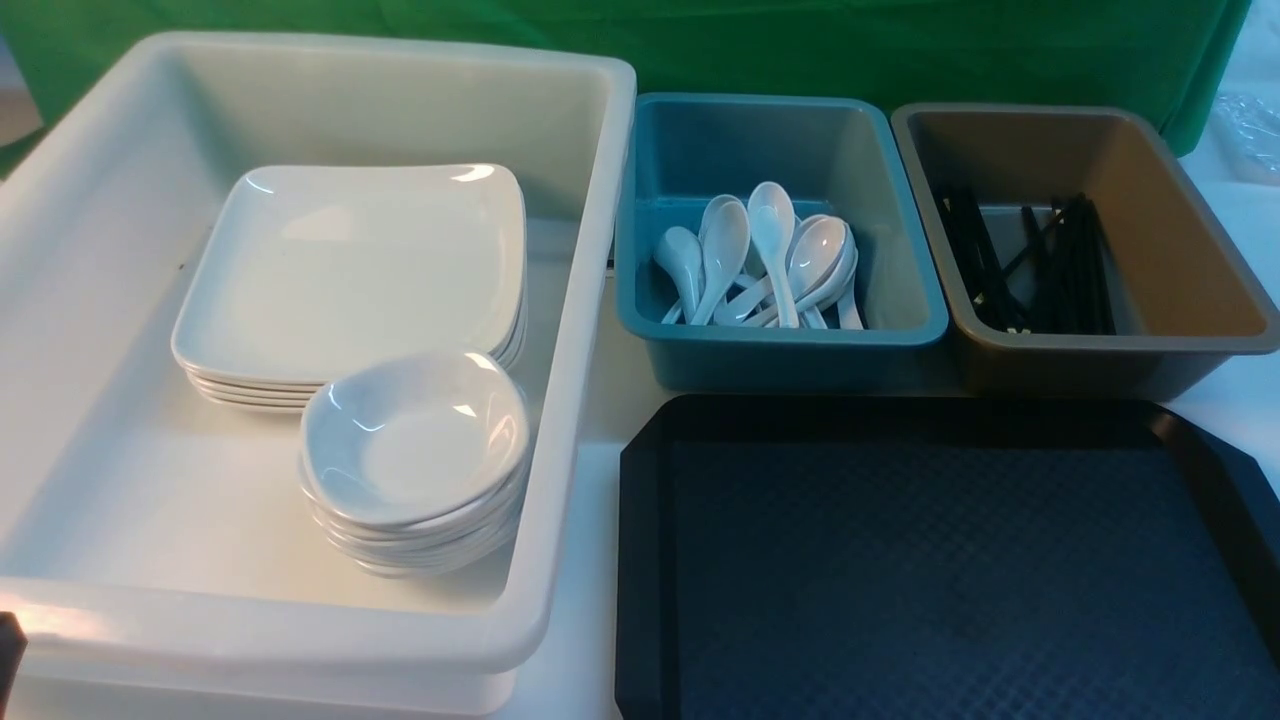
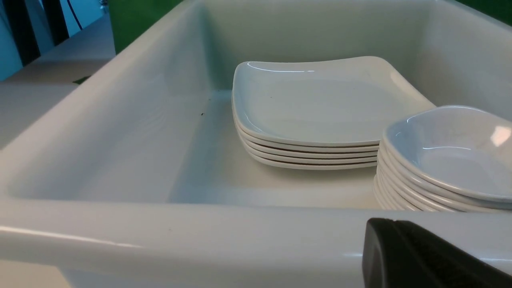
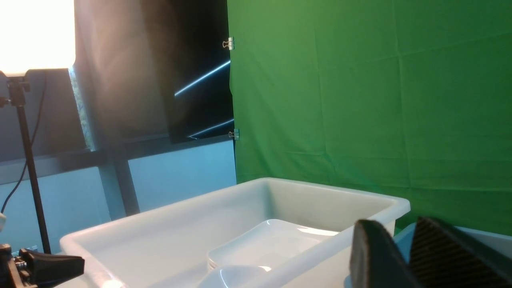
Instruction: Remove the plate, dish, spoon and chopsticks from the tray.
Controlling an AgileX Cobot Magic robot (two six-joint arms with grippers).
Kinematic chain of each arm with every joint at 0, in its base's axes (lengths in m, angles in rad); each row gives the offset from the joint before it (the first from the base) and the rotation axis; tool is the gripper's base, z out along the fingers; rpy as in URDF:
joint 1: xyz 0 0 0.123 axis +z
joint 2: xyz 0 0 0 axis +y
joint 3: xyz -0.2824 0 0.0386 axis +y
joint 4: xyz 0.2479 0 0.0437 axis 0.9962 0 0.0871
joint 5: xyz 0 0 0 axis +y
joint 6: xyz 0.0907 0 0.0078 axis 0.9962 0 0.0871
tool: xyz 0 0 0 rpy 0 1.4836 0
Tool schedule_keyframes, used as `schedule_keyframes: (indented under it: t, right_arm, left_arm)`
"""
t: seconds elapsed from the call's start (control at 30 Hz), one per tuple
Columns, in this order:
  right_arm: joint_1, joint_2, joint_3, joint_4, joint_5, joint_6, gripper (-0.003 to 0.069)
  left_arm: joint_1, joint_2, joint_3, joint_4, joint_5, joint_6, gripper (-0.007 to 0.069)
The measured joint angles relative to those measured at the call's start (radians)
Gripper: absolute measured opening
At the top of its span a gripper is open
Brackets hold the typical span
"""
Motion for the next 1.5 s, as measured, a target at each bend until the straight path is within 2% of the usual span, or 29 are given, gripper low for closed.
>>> schedule_keyframes:
  t: [0.1, 0.17, 0.2, 0.33, 0.73, 0.83, 0.87, 0.9, 1.0, 1.07, 1.1, 1.17, 1.33, 1.5]
  right_arm:
    - [0.000, 0.000, 0.000, 0.021, 0.000, -0.008, 0.0197]
    - [0.000, 0.000, 0.000, 0.113, 0.000, -0.096, 0.0202]
    - [0.000, 0.000, 0.000, 0.188, 0.000, -0.184, 0.0204]
    - [0.000, 0.000, 0.000, 0.290, 0.000, -0.338, 0.0216]
    - [-0.024, -0.020, 0.001, 0.315, 0.017, -0.412, 0.0235]
    - [-0.157, -0.032, 0.001, 0.315, 0.087, -0.437, 0.0237]
    - [-0.167, -0.032, 0.001, 0.315, 0.094, -0.440, 0.0237]
    - [-0.251, -0.032, 0.002, 0.315, 0.163, -0.460, 0.0237]
    - [-0.409, -0.038, 0.021, 0.315, 0.306, -0.524, 0.0237]
    - [-0.456, -0.047, 0.035, 0.315, 0.347, -0.548, 0.0237]
    - [-0.525, -0.073, 0.075, 0.312, 0.398, -0.583, 0.0237]
    - [-0.599, -0.117, 0.135, 0.310, 0.436, -0.598, 0.0237]
    - [-0.688, -0.149, 0.221, 0.305, 0.506, -0.564, 0.0237]
    - [-0.690, -0.150, 0.223, 0.304, 0.518, -0.554, 0.0237]
  left_arm:
    - [0.000, 0.000, 0.000, 0.000, 0.000, 0.002, 0.0002]
    - [0.000, 0.000, 0.000, 0.000, 0.000, 0.002, 0.0002]
    - [0.000, 0.000, 0.000, 0.000, 0.000, 0.004, 0.0002]
    - [0.000, 0.000, 0.000, 0.001, 0.000, 0.012, 0.0002]
    - [0.000, 0.000, 0.000, 0.001, 0.001, 0.014, 0.0002]
    - [0.001, 0.000, 0.000, 0.001, 0.001, 0.014, 0.0002]
    - [0.001, 0.000, 0.000, 0.001, 0.001, 0.014, 0.0002]
    - [0.001, 0.000, 0.000, 0.001, 0.001, 0.014, 0.0002]
    - [0.001, 0.000, 0.000, 0.001, 0.001, 0.014, 0.0002]
    - [0.001, 0.000, 0.000, 0.001, 0.001, 0.014, 0.0002]
    - [0.001, 0.000, 0.000, 0.001, 0.001, 0.014, 0.0002]
    - [0.001, 0.000, 0.000, 0.001, 0.001, 0.014, 0.0002]
    - [0.001, 0.000, 0.000, 0.001, 0.001, 0.014, 0.0002]
    - [0.001, 0.000, 0.000, 0.001, -0.006, 0.014, 0.0002]
